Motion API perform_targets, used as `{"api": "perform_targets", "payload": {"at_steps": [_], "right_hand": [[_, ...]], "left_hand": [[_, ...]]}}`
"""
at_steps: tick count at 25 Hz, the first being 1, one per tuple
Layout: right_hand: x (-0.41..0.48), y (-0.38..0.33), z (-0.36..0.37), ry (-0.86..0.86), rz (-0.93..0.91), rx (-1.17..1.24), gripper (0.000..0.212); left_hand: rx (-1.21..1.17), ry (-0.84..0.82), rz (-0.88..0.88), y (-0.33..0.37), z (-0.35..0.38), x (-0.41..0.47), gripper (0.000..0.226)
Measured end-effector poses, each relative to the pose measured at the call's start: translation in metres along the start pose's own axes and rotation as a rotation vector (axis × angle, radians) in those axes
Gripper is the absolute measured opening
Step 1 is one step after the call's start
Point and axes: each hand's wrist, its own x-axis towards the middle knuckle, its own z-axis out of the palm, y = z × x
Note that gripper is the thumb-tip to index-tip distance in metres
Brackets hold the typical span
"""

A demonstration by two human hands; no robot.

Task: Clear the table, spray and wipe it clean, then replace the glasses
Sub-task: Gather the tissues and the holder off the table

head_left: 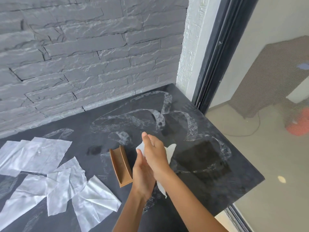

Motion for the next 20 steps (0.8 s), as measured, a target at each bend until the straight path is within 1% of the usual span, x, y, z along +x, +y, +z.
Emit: {"api": "perform_targets", "payload": {"at_steps": [1, 3, 4, 6, 8, 10, 12, 14, 15, 16, 20], "right_hand": [[-0.001, 0.002, -0.001, -0.035, 0.008, -0.034, 0.040], [-0.002, 0.007, -0.003, -0.091, -0.010, -0.113, 0.057], [-0.003, 0.009, -0.003, -0.117, -0.037, -0.159, 0.062], [-0.008, 0.008, -0.001, -0.161, -0.111, -0.176, 0.061], [-0.012, 0.003, 0.006, -0.234, -0.176, -0.132, 0.057], [-0.012, -0.003, 0.016, -0.298, -0.229, -0.082, 0.050], [-0.013, -0.005, 0.026, -0.331, -0.313, -0.059, 0.039], [-0.015, -0.003, 0.036, -0.344, -0.376, -0.038, 0.022], [-0.017, -0.001, 0.046, -0.377, -0.392, -0.044, 0.016], [-0.017, 0.003, 0.051, -0.375, -0.413, -0.063, 0.013], [-0.015, 0.027, 0.076, -0.369, -0.514, -0.242, 0.014]], "left_hand": [[-0.001, -0.010, -0.002, 0.002, -0.001, -0.001, 0.047], [0.019, -0.007, -0.025, 0.002, -0.003, -0.002, 0.041], [0.048, 0.015, -0.022, 0.002, -0.006, -0.003, 0.040], [0.109, 0.023, 0.004, 0.003, -0.009, -0.005, 0.043], [0.161, 0.044, 0.035, 0.007, -0.013, -0.012, 0.038], [0.181, 0.077, 0.063, 0.013, -0.021, -0.021, 0.026], [0.132, 0.134, 0.077, 0.020, -0.037, -0.032, 0.031], [0.067, 0.183, 0.096, 0.029, -0.055, -0.047, 0.036], [0.033, 0.237, 0.131, 0.035, -0.069, -0.059, 0.038], [0.007, 0.282, 0.150, 0.042, -0.079, -0.069, 0.039], [-0.147, 0.470, 0.265, 0.062, -0.127, -0.109, 0.038]]}}
